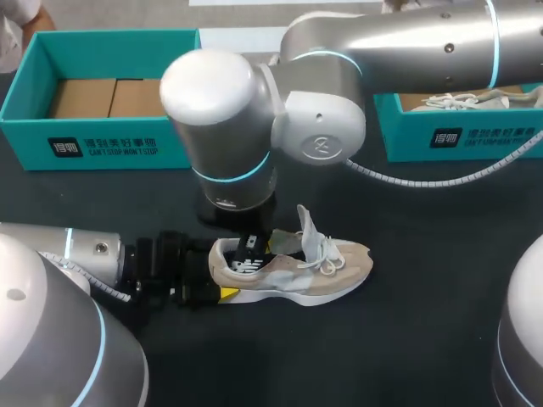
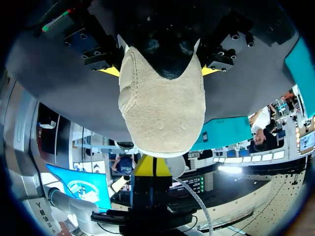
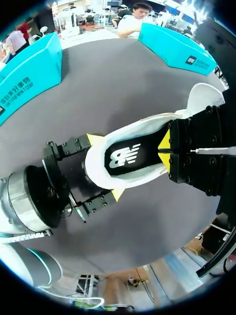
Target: Take the shoe out of the shoebox, open the shoe tongue, remove and reinsert the insole, then place the shoe into the shoebox
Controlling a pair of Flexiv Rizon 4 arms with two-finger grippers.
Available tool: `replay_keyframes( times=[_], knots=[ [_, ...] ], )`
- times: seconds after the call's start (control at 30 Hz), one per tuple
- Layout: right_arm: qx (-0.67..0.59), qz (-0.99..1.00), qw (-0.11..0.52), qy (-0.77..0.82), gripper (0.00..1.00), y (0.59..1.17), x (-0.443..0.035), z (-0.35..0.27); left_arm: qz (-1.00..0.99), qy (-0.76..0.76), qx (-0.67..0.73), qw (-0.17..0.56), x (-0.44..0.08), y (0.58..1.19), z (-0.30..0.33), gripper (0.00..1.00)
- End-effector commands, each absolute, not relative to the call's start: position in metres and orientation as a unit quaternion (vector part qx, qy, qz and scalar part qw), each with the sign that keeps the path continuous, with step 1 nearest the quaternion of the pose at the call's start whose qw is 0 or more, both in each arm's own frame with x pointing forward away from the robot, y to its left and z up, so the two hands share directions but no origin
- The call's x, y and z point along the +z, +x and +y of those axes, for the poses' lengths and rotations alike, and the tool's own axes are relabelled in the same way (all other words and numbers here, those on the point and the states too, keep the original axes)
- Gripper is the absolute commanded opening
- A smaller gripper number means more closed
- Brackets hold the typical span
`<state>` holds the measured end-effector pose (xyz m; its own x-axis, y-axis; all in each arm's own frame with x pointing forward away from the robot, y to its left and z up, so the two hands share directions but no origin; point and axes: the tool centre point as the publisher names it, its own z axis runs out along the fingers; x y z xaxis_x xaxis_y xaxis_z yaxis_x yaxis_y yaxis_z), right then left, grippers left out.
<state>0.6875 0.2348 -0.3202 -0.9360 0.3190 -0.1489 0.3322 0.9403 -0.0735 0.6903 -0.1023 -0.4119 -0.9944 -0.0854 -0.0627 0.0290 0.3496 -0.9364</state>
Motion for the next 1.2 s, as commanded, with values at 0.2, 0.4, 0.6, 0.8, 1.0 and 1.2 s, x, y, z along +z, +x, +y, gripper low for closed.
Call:
replay_keyframes(
  times=[0.2,0.4,0.6,0.8,1.0,1.2],
  knots=[
    [-0.049,0.992,0.018,0.119,0.00,0.707,-0.345,0.235,0.820,-0.017,-0.570,0.051,-0.414,0.689,-0.102,0.00],
    [-0.050,0.992,0.005,0.119,0.00,0.697,-0.358,0.230,0.820,-0.017,-0.570,0.051,-0.414,0.689,-0.102,0.00],
    [-0.057,0.989,0.029,0.130,0.00,0.692,-0.366,0.225,0.820,-0.017,-0.570,0.051,-0.414,0.689,-0.102,0.00],
    [-0.053,0.987,0.058,0.138,0.24,0.701,-0.366,0.221,0.820,-0.017,-0.570,0.051,-0.414,0.689,-0.102,0.00],
    [-0.057,0.988,0.070,0.129,0.20,0.712,-0.372,0.225,0.820,-0.017,-0.570,0.051,-0.414,0.689,-0.102,0.00],
    [-0.048,0.991,0.060,0.106,0.25,0.718,-0.389,0.232,0.820,-0.017,-0.570,0.051,-0.414,0.689,-0.102,0.00]
  ],
)
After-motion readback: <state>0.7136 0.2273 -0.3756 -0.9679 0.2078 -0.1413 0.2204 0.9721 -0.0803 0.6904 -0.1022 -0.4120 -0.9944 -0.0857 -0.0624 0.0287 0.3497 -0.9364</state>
